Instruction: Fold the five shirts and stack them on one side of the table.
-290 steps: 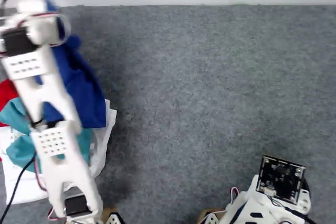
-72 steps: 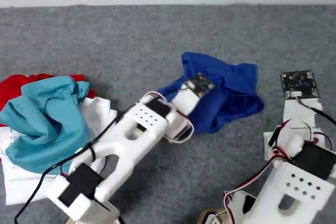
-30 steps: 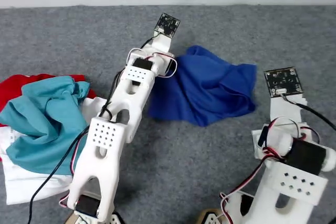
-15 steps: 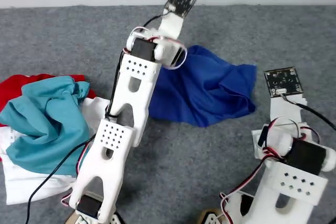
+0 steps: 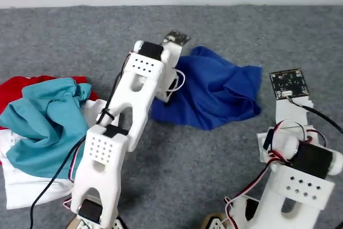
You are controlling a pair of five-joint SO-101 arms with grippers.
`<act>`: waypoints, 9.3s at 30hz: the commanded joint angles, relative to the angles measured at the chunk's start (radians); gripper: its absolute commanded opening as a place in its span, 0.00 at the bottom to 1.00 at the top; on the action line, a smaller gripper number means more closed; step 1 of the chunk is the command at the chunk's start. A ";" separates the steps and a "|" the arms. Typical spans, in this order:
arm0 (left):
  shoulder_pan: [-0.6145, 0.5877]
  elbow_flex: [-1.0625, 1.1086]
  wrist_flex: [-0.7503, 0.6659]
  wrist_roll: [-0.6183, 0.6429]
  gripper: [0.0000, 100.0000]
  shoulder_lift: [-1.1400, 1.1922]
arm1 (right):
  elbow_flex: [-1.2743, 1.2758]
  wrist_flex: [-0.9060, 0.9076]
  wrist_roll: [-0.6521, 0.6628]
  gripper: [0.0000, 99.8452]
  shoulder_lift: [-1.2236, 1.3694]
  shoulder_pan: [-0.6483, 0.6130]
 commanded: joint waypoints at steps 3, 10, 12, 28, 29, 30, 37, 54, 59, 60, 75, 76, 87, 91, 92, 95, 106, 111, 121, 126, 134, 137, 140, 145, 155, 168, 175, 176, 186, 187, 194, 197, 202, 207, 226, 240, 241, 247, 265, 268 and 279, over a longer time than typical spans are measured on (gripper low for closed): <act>0.006 0.140 0.026 0.008 0.13 -0.060 | -0.005 -0.012 -0.009 0.14 -0.015 -0.008; 0.000 0.139 -0.052 0.008 0.13 0.023 | -0.005 -0.012 -0.009 0.14 -0.015 -0.008; 0.002 0.139 -0.068 0.008 0.13 0.048 | -0.005 -0.012 -0.009 0.14 -0.015 -0.008; 0.005 -0.280 -0.055 0.008 0.01 0.192 | -0.003 -0.013 -0.009 0.14 -0.015 -0.008; 0.006 -0.305 -0.032 0.008 0.01 0.193 | -0.003 -0.012 -0.009 0.14 -0.015 -0.008; 0.008 -0.332 -0.006 0.008 0.01 0.193 | -0.003 -0.012 -0.009 0.14 -0.015 -0.008; -0.008 -0.326 0.026 0.008 0.01 0.147 | -0.003 -0.147 -0.011 0.14 -0.004 -0.010; -0.014 0.136 0.025 -0.155 0.01 -0.184 | -0.097 -0.610 -0.158 0.18 0.601 -0.274; -0.003 0.191 0.025 -0.221 0.01 -0.206 | -0.110 -0.615 -0.152 0.18 0.651 -0.271; -0.002 0.197 0.025 -0.229 0.01 -0.206 | -0.110 -0.616 -0.152 0.18 0.654 -0.271; 0.086 0.213 0.025 -0.262 0.01 -0.198 | -0.031 -0.858 -0.103 0.18 0.811 -0.217; 0.083 0.213 0.025 -0.262 0.01 -0.198 | -0.031 -0.868 -0.103 0.17 0.828 -0.214; 0.081 0.213 0.025 -0.262 0.01 -0.198 | -0.038 -0.934 -0.106 0.01 0.875 -0.194; 0.080 0.213 0.023 -0.262 0.01 -0.198 | -0.038 -0.851 -0.173 0.01 0.728 -0.143; 0.080 0.213 0.021 -0.262 0.01 -0.198 | -0.038 -0.826 -0.198 0.01 0.685 -0.127; 0.058 0.205 0.021 -0.256 0.01 -0.209 | -0.038 -0.759 -0.244 0.01 0.547 -0.071; -0.052 0.139 0.023 -0.226 0.01 -0.634 | -0.037 -0.673 -0.250 0.01 0.054 -0.033; -0.091 0.139 0.023 -0.226 0.01 -0.862 | -0.040 -0.682 -0.262 0.01 -0.140 -0.042; -0.089 0.139 0.023 -0.226 0.01 -1.229 | -0.313 -0.639 -0.342 0.01 -0.248 -0.036; -0.089 0.139 0.023 -0.226 0.01 -1.401 | -0.537 -0.552 -0.342 0.01 -0.248 -0.035; -0.091 0.151 0.023 -0.226 0.01 -1.530 | -0.717 -0.421 -0.342 0.01 -0.249 -0.035; -0.091 0.182 0.023 -0.226 0.01 -1.528 | -0.715 -0.389 -0.342 0.01 -0.249 -0.035; -0.089 0.240 0.018 -0.230 0.01 -1.528 | -0.704 -0.374 -0.344 0.01 -0.240 -0.035; -0.089 0.440 -0.104 -0.232 0.01 -1.525 | -0.497 -0.437 -0.344 0.01 -0.240 -0.036; -0.224 0.406 -0.626 -0.253 0.01 -1.168 | -0.109 -1.173 -0.341 0.01 -0.094 -0.041; -0.264 -0.255 -0.172 -0.259 0.01 -0.787 | -0.457 -0.886 -0.336 0.01 0.237 -0.036; -0.281 -0.194 0.026 -0.255 0.01 -0.801 | -0.407 -0.493 -0.262 0.01 0.236 -0.041; -0.292 -0.166 0.026 -0.255 0.01 -0.818 | -0.408 -0.440 -0.249 0.01 0.234 -0.042; -0.169 0.271 0.021 -0.259 0.01 -0.867 | -0.210 -0.157 -0.127 0.01 0.081 -0.120; -0.152 0.305 0.020 -0.259 0.01 -0.862 | -0.175 -0.134 -0.107 0.01 0.051 -0.120; -0.046 0.519 -0.071 -0.255 0.01 -0.816 | 0.064 -0.012 0.124 0.02 -0.197 -0.035; -0.037 0.558 -0.100 -0.253 0.02 -0.783 | 0.129 0.062 0.186 0.10 -0.306 0.024; -0.041 0.558 -0.094 -0.253 0.02 -0.715 | 0.068 0.102 0.189 0.25 -0.470 0.068; -0.037 0.558 -0.095 -0.253 0.02 -0.700 | -0.029 0.073 0.087 0.25 -0.501 0.067; -0.035 0.564 -0.092 -0.253 0.02 -0.689 | 0.388 -0.062 0.261 0.16 -0.311 -0.002; -0.035 0.564 -0.092 -0.253 0.02 -0.689 | 0.391 0.145 0.890 0.20 -0.309 0.090; -0.035 0.564 -0.092 -0.253 0.02 -0.689 | 0.397 0.145 0.944 0.20 -0.309 0.090; -0.035 0.564 -0.069 -0.253 0.02 -0.689 | 0.471 0.139 1.204 0.19 -0.309 0.094; 0.038 0.552 -0.206 -0.058 0.12 -0.502 | 0.543 -0.470 -0.126 0.20 -0.309 0.148; 0.121 0.433 -0.203 -0.055 0.13 -0.374 | 0.583 -0.489 -0.121 0.20 -0.309 0.170; 0.253 -0.341 -0.092 -0.054 0.13 0.175 | 0.677 -0.484 -0.101 0.20 -0.311 0.288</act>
